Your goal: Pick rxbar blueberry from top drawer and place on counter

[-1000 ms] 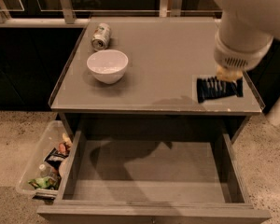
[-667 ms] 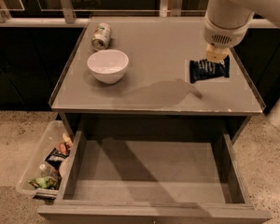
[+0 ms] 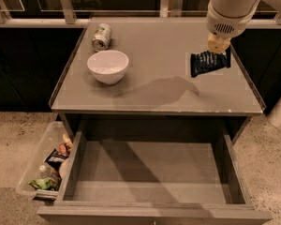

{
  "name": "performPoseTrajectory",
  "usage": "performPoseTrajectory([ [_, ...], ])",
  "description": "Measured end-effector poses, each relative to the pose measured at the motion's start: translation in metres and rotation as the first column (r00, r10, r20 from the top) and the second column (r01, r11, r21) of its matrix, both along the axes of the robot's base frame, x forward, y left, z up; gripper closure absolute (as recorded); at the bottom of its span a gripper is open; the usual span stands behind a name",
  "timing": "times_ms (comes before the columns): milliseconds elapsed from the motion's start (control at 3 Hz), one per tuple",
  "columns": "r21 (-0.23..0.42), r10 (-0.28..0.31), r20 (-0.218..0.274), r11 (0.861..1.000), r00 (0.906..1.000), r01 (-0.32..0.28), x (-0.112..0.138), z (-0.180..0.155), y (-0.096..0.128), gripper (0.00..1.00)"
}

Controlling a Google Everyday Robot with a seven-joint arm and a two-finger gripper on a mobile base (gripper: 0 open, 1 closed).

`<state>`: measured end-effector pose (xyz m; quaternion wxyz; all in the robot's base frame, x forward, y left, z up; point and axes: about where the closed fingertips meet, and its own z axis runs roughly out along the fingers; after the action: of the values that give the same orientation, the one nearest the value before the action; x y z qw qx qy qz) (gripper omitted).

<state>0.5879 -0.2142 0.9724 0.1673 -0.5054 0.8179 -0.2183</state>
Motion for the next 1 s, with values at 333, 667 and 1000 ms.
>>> performPoseTrajectory([
  [333,0.005,-0.039,-0.049,0.999,0.9980,0.039,0.002,-0.022,-0.011,1.00],
  [667,0.027,-0.109,-0.154,0.993,0.9821,0.114,-0.006,-0.074,-0.033,1.00],
  [1000,0.027,-0.109,-0.154,0.993,0.9820,0.115,-0.006,-0.074,-0.033,1.00],
])
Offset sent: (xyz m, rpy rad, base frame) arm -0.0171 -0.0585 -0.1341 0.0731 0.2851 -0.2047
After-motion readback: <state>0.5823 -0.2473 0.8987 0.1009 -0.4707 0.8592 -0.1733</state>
